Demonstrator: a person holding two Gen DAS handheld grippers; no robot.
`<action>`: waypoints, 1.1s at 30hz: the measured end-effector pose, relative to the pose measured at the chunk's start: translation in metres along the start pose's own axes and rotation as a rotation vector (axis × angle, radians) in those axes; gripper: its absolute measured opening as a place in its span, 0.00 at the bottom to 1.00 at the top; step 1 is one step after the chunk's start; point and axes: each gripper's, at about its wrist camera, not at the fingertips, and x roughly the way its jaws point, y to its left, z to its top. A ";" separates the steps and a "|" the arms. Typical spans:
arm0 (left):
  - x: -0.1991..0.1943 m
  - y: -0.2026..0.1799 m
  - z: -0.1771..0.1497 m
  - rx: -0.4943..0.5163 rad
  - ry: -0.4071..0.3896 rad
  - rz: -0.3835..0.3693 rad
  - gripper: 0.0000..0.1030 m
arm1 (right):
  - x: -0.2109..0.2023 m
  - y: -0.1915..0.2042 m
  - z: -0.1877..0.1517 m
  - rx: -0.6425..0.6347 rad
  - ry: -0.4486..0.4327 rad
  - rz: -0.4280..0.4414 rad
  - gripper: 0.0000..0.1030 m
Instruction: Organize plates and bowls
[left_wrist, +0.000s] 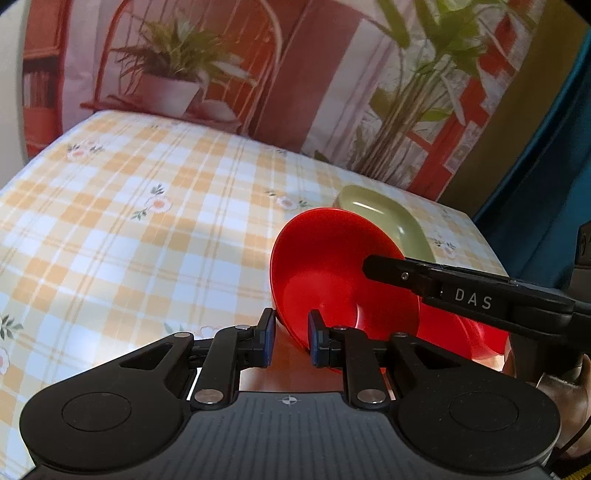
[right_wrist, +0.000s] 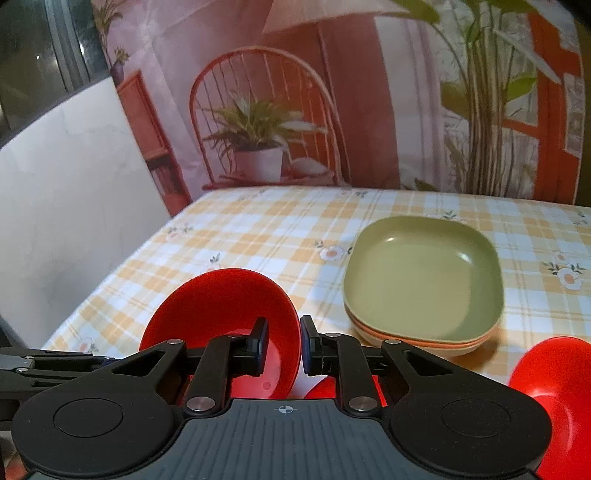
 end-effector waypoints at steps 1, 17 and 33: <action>-0.001 -0.004 0.001 0.011 -0.002 -0.004 0.19 | -0.004 -0.002 0.000 0.006 -0.008 -0.001 0.17; 0.002 -0.053 0.000 0.158 0.025 -0.059 0.19 | -0.054 -0.045 -0.009 0.075 -0.081 -0.034 0.18; 0.012 -0.065 -0.007 0.202 0.074 -0.064 0.19 | -0.058 -0.059 -0.024 0.118 -0.071 -0.042 0.18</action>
